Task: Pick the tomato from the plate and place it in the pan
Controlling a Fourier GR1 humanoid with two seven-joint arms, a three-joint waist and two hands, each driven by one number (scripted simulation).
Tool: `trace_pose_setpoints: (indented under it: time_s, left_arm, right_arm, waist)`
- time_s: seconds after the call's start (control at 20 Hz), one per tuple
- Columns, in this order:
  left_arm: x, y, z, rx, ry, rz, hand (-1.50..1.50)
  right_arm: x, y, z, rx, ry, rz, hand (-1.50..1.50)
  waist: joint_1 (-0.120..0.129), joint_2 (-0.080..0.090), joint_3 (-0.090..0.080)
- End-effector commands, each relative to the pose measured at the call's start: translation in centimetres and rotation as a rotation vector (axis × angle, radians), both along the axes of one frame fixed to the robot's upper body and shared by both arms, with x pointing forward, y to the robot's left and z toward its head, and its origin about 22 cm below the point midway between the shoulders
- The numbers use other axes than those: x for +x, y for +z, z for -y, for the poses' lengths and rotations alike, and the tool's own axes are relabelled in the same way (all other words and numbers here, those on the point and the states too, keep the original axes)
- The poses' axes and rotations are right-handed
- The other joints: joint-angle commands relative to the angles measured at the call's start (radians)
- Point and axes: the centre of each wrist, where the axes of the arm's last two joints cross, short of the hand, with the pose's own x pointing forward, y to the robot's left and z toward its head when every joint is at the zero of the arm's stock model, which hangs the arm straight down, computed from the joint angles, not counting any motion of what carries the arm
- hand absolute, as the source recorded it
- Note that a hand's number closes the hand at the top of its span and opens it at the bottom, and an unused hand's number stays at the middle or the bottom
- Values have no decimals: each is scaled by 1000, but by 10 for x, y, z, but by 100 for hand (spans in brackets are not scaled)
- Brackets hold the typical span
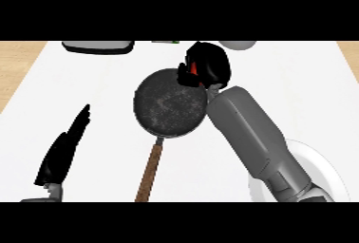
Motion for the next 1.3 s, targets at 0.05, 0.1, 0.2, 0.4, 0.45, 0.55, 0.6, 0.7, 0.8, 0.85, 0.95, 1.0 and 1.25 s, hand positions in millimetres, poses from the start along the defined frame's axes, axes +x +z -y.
trace_pose_setpoints:
  time_s: [0.05,0.1,0.2,0.4,0.45,0.55,0.6,0.7,0.8,0.85,0.95,1.0,1.25]
  left_arm:
    - [7,10,-1,17,-26,23,0]
    - [6,16,-2,6,-52,28,0]
    - [6,8,20,13,-63,32,0]
    - [8,15,9,9,-106,26,0]
    - [16,10,14,9,-96,30,0]
    - [15,18,12,9,-107,40,0]
    - [21,24,25,5,-89,51,0]
    - [17,3,35,-24,-108,21,0]
    - [23,23,32,3,-119,45,0]
    - [20,11,28,13,-121,28,0]
    - [24,18,35,6,-111,58,0]
    - [16,13,24,-1,-108,33,0]
    - [12,4,26,1,-67,34,0]
  right_arm:
    - [12,-25,-7,-5,-14,-99,150]
    - [14,-32,-4,-17,-19,-84,150]
    - [18,-26,-11,-78,-3,-136,150]
    - [14,-51,-2,-76,52,-275,150]
    - [13,-61,9,56,4,-322,150]
    - [16,-61,16,197,-79,-407,-150]
    - [16,-65,18,226,-68,-441,-150]
    - [16,-65,20,316,-66,-456,-150]
    - [16,-62,20,401,-60,-406,-150]
    - [18,-60,20,436,-71,-329,-150]
    - [18,-52,14,478,-84,-244,-150]
    - [19,-52,17,493,-93,-189,-150]
    - [25,-46,23,652,-183,-38,-150]
  waist:
    - [35,7,0]
    - [54,13,1]
    - [59,14,0]
    - [100,25,1]
    - [89,34,1]
    - [109,33,3]
    - [98,31,4]
    - [98,32,2]
    - [105,27,4]
    - [113,36,4]
    - [112,26,3]
    - [107,25,3]
    - [66,22,3]
